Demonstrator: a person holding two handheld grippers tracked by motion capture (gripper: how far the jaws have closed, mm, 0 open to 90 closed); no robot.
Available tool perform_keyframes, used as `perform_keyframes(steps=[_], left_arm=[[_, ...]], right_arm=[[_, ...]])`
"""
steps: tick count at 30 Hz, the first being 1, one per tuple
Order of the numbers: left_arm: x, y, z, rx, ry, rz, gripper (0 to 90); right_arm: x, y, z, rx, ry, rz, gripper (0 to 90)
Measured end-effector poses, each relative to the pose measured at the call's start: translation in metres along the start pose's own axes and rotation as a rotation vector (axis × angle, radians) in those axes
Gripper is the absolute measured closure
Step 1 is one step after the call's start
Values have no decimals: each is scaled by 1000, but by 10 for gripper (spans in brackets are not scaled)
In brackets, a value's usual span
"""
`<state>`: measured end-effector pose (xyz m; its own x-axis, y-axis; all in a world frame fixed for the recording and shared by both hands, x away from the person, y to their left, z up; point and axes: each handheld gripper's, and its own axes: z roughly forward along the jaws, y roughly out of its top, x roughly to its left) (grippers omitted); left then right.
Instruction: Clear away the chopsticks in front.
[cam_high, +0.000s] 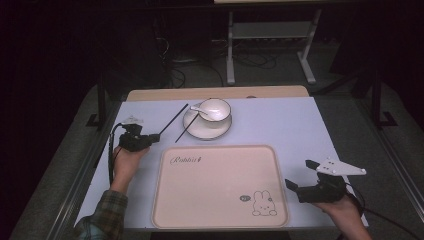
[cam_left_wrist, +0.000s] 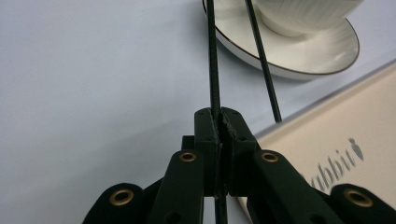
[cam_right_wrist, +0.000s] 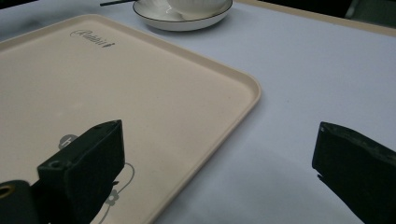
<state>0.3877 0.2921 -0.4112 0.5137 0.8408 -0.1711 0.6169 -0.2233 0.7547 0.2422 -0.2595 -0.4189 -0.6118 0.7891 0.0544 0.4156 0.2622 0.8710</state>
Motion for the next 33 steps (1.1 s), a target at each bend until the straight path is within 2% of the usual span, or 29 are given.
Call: perform_keyframes(steps=[5, 6, 11, 13, 21, 28, 33], left_arm=[[-2, -7, -13, -5, -12, -4, 858], [-4, -11, -20, -3, -12, 15, 858], [-10, -19, -32, -9, -28, 25, 858], [-17, -25, -41, 6, -41, 47, 858], [-37, -43, -57, 29, -88, 63, 858], [-52, -54, -58, 57, -141, 80, 858], [-75, -58, -48, 106, -182, 125, 858]], right_arm=[[1, 0, 0, 0, 1, -2, 17], [1, 0, 0, 0, 1, -2, 17], [1, 0, 0, 0, 0, -3, 17], [1, 0, 0, -1, 1, -3, 17], [1, 0, 0, 0, 1, -5, 17], [1, 0, 1, 1, 1, -6, 17], [1, 0, 1, 2, -1, -6, 17]])
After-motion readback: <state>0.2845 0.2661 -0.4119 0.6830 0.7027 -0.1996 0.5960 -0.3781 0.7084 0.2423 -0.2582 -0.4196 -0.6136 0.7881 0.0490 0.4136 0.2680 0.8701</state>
